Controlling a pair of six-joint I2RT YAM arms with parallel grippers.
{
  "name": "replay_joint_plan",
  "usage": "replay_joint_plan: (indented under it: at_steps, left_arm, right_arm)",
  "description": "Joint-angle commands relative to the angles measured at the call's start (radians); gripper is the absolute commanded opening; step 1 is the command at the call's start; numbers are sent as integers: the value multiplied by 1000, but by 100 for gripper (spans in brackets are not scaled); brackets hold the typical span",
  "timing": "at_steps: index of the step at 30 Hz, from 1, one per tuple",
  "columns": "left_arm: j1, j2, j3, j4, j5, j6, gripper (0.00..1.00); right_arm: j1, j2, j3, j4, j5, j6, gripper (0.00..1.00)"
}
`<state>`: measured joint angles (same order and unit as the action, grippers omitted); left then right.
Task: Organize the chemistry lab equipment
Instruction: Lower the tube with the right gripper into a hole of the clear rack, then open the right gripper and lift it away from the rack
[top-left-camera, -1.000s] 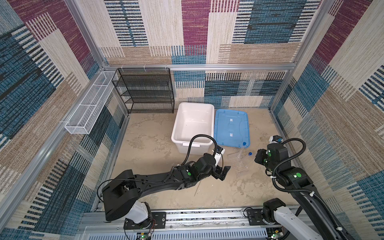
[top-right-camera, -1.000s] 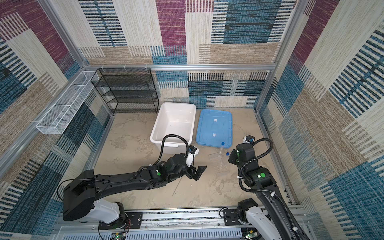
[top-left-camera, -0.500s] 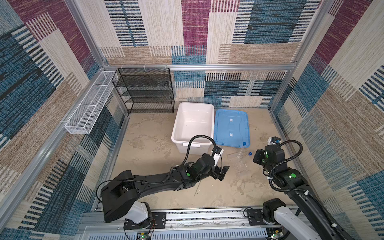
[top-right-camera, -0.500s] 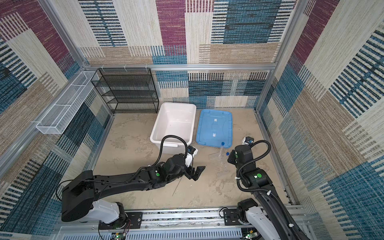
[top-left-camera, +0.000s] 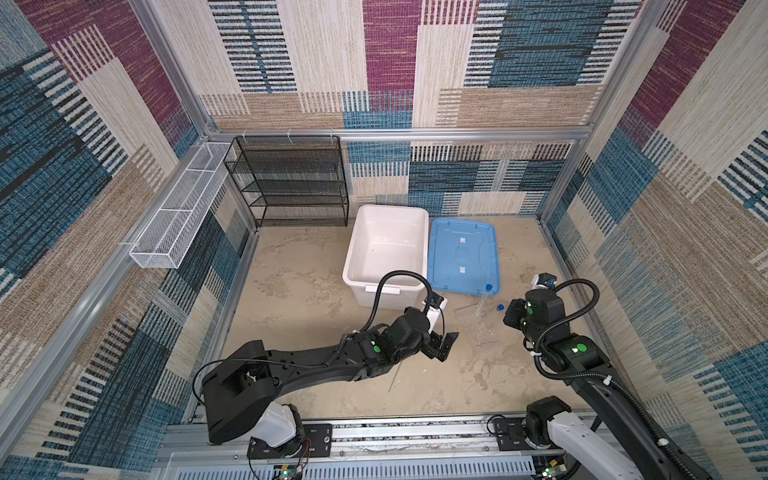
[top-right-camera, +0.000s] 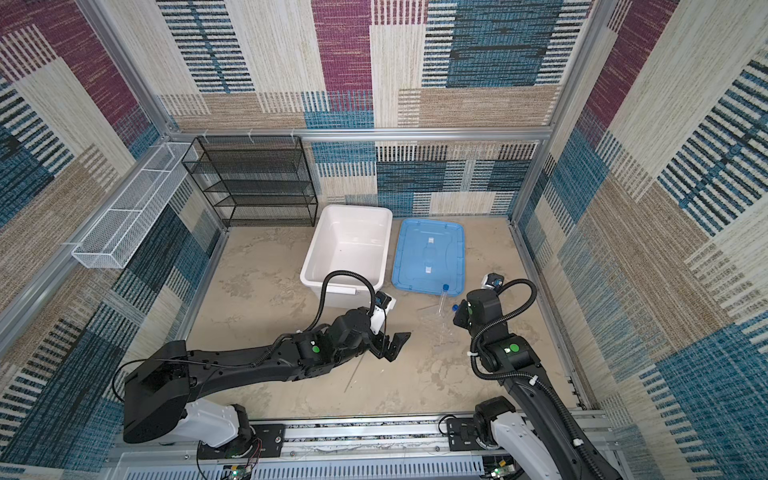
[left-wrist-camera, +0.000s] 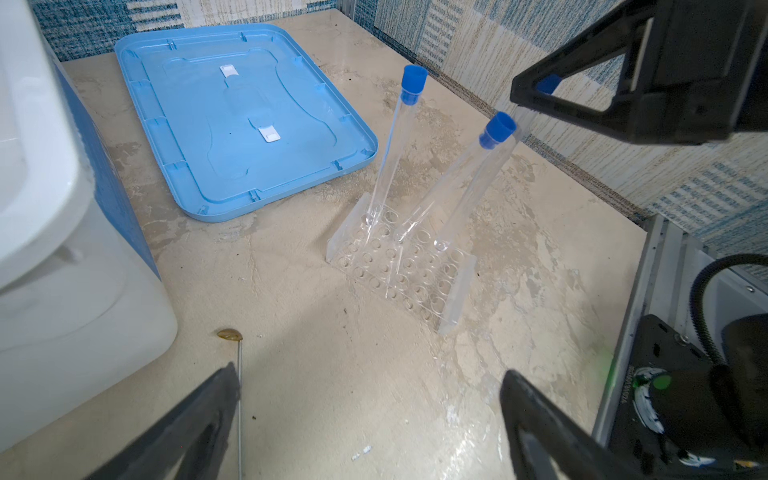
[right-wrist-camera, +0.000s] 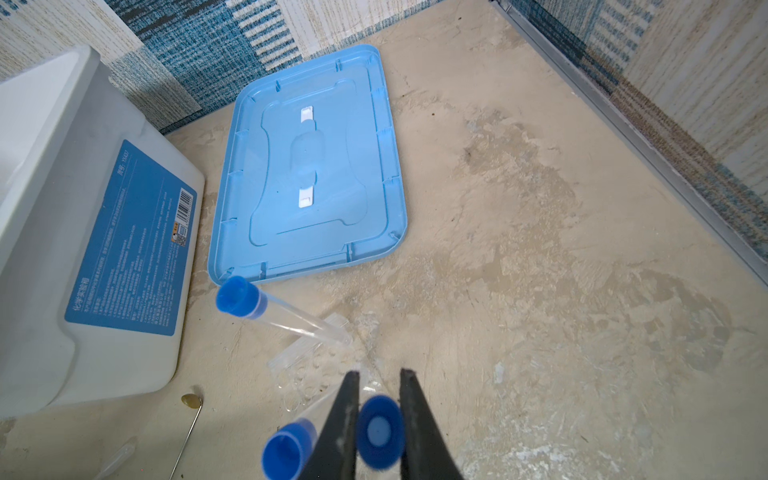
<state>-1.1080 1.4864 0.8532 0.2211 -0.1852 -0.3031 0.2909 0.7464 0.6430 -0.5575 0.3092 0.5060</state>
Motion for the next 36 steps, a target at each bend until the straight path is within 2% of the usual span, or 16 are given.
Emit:
replay_joint_plan:
  at_steps: [1, 15, 22, 30, 36]
  left_arm:
    - [2, 1, -5, 32, -22, 19, 99]
    - [2, -12, -27, 37, -45, 23, 99]
    - [2, -15, -43, 43, -58, 23, 99]
    - [2, -6, -36, 43, -59, 32, 99]
    - [2, -1, -36, 43, -60, 40, 99]
  right_arm:
    - [4, 11, -1, 31, -4, -3, 13]
    - [11, 50, -18, 63, -20, -1, 15]
    - [25, 6, -47, 95, -7, 5, 14]
    - [75, -11, -92, 132, 59, 9, 14]
    - [91, -95, -168, 192, 81, 7, 14]
